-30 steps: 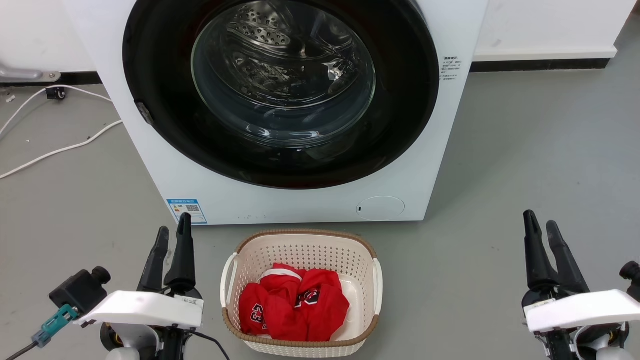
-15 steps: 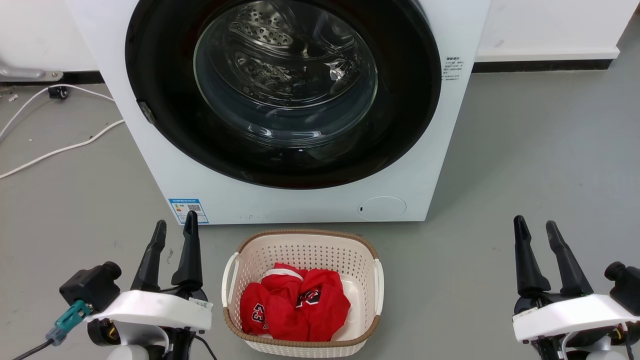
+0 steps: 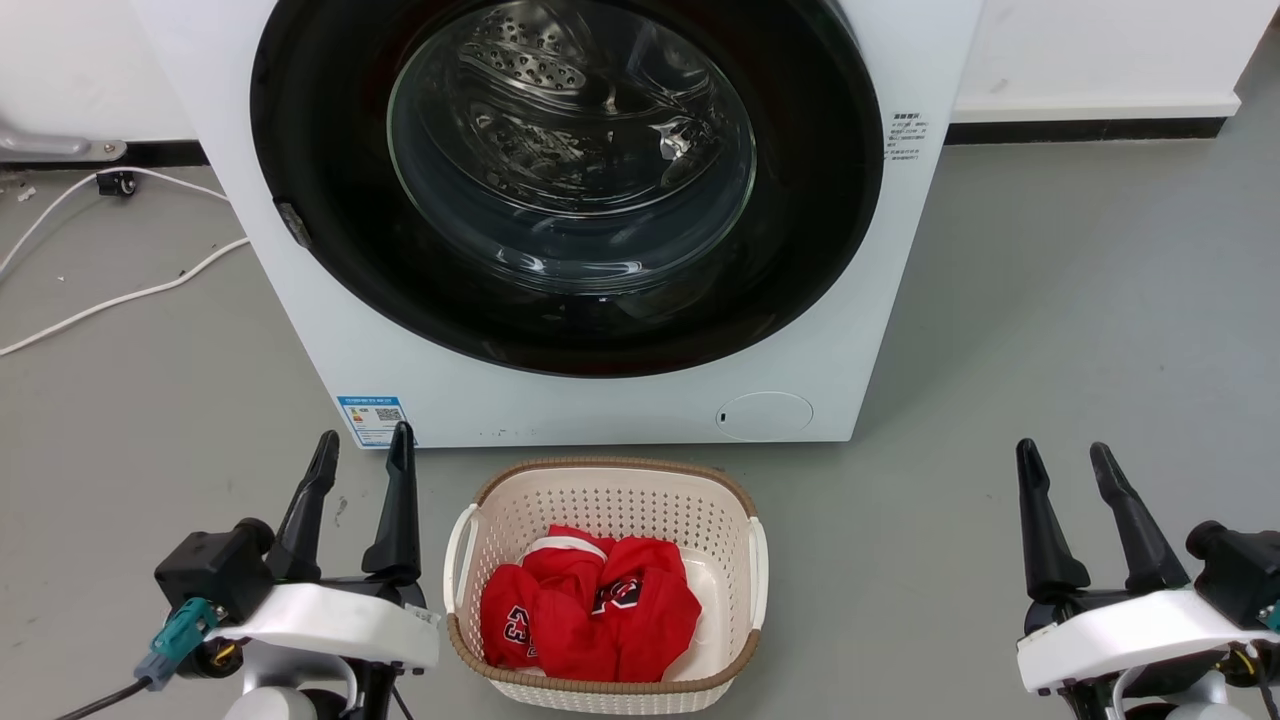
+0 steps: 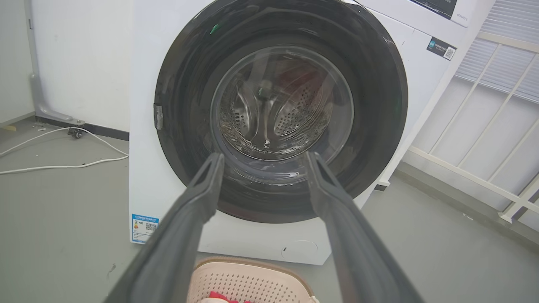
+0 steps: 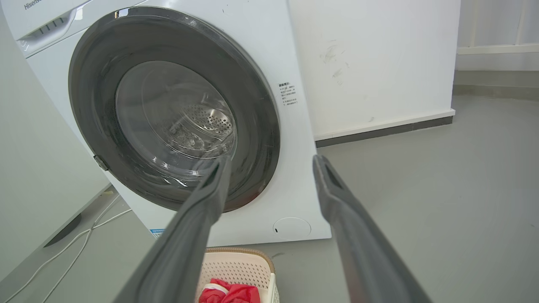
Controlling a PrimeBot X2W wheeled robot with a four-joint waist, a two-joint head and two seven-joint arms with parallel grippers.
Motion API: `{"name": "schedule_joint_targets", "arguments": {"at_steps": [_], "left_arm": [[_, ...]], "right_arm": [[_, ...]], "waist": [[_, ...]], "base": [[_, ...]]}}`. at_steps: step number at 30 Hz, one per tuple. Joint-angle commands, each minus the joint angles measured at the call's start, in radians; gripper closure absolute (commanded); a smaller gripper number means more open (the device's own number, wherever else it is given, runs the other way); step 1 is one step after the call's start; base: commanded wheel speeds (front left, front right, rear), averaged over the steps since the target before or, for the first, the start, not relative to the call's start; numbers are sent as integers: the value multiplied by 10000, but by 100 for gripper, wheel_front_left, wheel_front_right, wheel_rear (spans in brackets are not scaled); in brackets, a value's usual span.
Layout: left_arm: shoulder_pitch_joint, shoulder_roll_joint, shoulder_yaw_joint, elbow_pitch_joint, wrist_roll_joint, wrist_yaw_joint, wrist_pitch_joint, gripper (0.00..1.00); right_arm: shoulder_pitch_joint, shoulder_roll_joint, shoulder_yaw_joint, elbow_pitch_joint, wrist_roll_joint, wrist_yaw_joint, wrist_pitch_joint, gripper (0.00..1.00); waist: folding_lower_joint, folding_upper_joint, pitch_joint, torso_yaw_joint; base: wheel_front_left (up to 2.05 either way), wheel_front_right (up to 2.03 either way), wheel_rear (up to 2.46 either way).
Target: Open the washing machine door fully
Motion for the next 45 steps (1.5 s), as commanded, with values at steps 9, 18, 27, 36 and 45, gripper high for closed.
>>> {"name": "schedule_joint_targets", "arguments": {"at_steps": [9,18,27,36,45], "left_arm": [[-56,132,-133,-44,1068,76,-294,0],[-28,168,-225,-26,1858,126,-473,0],[-34,175,-279,24,2460,159,-630,0],[10,137,-265,51,3063,205,-791,0],[42,49,-212,-3,3620,204,-964,0]], "right_arm": [[119,15,30,-181,-925,0,-26,0],[148,22,67,-206,-1504,0,-111,0],[179,29,105,-179,-1962,-1,-256,0],[157,35,178,-95,-2351,-1,-464,0],[110,43,212,-3,-2836,-1,-637,0]], "waist": [[-2,0,2,-6],[-2,0,-9,-4],[-2,0,0,9],[-2,0,-3,-14],[-2,0,-2,-35]], "base": [[0,0,0],[0,0,0],[0,0,0],[0,0,0],[0,0,0]]}}
